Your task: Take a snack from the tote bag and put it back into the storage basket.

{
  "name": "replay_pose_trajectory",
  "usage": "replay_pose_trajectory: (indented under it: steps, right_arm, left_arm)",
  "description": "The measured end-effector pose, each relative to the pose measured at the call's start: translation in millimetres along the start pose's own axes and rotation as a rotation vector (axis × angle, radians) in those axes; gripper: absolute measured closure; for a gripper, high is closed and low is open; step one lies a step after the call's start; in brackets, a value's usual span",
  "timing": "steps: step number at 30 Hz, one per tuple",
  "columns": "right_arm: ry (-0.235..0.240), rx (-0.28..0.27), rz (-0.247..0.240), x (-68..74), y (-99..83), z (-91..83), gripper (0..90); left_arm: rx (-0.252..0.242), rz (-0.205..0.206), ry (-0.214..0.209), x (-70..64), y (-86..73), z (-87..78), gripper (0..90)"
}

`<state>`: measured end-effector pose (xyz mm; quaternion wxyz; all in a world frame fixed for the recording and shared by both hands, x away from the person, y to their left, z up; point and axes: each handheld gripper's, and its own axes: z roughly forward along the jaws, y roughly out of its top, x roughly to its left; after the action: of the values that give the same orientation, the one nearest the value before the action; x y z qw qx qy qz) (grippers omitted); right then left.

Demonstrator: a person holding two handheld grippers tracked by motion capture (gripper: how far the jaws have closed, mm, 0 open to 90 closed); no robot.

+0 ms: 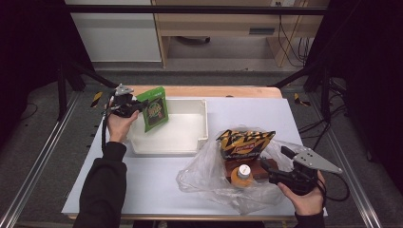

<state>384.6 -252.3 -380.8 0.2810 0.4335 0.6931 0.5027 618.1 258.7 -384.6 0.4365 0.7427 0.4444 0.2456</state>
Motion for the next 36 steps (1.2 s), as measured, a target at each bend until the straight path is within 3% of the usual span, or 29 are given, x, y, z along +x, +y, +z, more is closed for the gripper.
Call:
replay_pose_trajectory:
  steps: [9,22,36]
  right_arm:
    - [-0.005,0.007,0.003,-0.5,-1.4,2.0,15.9]
    - [0.000,0.017,0.002,1.3,-2.6,5.0,15.8]
    - [0.002,0.017,0.002,1.7,-2.9,5.9,15.8]
  left_arm:
    - [-0.004,-0.030,0.018,10.6,-4.5,8.1,75.8]
    - [0.025,-0.017,0.007,12.9,-7.8,6.1,75.0]
    - [0.038,-0.046,0.068,14.8,-16.1,5.4,68.4]
